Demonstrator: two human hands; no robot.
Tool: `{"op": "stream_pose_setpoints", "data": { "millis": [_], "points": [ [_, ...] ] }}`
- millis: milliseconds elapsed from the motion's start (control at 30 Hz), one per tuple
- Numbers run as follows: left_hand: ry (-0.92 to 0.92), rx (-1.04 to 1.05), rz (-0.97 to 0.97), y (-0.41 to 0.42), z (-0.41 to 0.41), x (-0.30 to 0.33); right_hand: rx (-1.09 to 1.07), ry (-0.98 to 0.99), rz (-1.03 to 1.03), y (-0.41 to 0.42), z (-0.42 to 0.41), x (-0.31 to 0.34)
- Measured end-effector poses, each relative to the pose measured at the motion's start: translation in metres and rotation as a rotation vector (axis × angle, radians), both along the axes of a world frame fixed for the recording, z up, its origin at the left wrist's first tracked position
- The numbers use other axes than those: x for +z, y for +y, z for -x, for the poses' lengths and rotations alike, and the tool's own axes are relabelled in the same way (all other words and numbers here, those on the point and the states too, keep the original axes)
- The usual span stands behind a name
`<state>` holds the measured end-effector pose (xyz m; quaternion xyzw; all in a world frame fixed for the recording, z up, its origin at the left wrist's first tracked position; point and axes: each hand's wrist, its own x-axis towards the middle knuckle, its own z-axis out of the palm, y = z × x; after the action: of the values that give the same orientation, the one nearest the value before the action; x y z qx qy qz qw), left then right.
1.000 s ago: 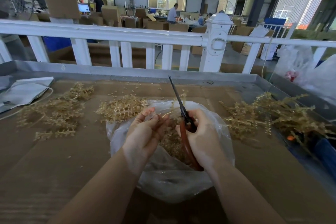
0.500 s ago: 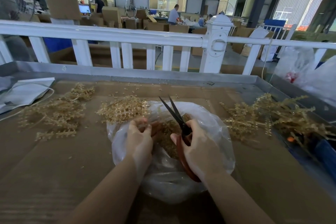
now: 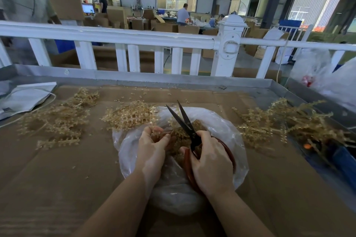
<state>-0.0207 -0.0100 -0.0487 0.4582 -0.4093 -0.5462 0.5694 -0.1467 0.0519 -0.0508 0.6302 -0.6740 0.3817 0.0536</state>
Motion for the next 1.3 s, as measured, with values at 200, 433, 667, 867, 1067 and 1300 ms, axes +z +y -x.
{"op": "stream_pose_setpoints", "data": {
  "millis": [200, 433, 667, 867, 1067, 1300],
  "points": [
    [0.025, -0.015, 0.01, 0.003, 0.001, 0.002, -0.003, 0.012, -0.017, 0.0, 0.0, 0.0],
    [0.042, -0.013, 0.018, 0.003, 0.001, 0.0, -0.014, 0.013, -0.034, -0.001, 0.0, -0.001],
    [0.043, -0.012, -0.002, 0.001, 0.0, -0.003, -0.02, 0.012, -0.02, 0.0, 0.0, -0.001],
    [0.051, -0.016, -0.005, 0.001, -0.001, -0.004, -0.019, 0.016, -0.027, 0.001, -0.001, 0.001],
    [0.04, -0.011, -0.017, 0.001, -0.001, -0.004, -0.015, 0.012, -0.026, 0.002, -0.002, 0.001],
    [0.176, -0.034, -0.086, -0.002, 0.001, 0.006, -0.001, -0.049, -0.02, 0.002, -0.001, 0.006]
  ]
}}
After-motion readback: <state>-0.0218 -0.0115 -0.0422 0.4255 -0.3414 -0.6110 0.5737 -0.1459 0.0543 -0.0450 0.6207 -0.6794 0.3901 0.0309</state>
